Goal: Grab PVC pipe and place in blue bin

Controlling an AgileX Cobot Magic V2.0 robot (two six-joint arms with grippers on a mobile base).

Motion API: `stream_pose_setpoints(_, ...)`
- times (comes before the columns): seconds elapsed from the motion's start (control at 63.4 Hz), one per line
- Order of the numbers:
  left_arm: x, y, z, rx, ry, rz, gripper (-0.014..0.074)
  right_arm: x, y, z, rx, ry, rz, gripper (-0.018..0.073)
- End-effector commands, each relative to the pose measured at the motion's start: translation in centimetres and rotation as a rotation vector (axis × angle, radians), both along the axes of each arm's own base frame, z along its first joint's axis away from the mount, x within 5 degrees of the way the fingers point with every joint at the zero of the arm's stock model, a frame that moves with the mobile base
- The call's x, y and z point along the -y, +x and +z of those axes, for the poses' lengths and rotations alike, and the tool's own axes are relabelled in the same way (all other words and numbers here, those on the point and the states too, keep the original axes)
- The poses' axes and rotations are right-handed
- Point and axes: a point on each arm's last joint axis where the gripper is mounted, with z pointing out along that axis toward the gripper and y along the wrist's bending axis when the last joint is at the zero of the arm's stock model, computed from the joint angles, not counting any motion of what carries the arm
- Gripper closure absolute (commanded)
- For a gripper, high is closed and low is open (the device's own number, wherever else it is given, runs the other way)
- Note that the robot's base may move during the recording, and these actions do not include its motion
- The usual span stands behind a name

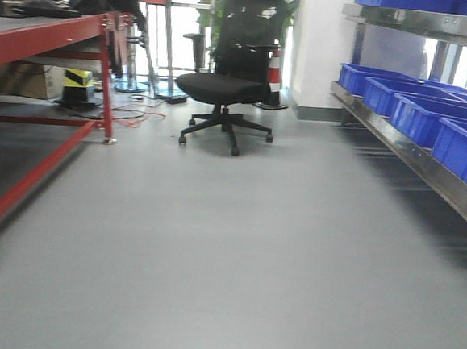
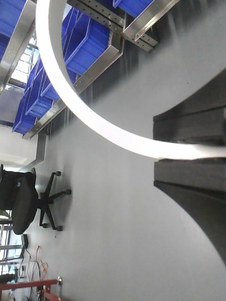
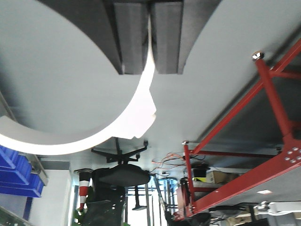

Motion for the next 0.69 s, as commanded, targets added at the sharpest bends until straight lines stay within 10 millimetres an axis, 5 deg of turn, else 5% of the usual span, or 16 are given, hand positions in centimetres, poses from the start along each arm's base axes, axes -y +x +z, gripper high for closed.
stream_pose_setpoints(0.0, -0.05, -0.03, 0.40, 0.031, -0.021, 0.008, 0.0707, 0.09, -0.13, 0.34, 0.036, -0.007, -0.007, 0.0728)
stream_pose_setpoints(0.679, -0.06, -0.02, 0.47, 0.039, -0.022, 0.009, 0.0707, 0.09, -0.13, 0.34, 0.036, -0.007, -0.007, 0.0728)
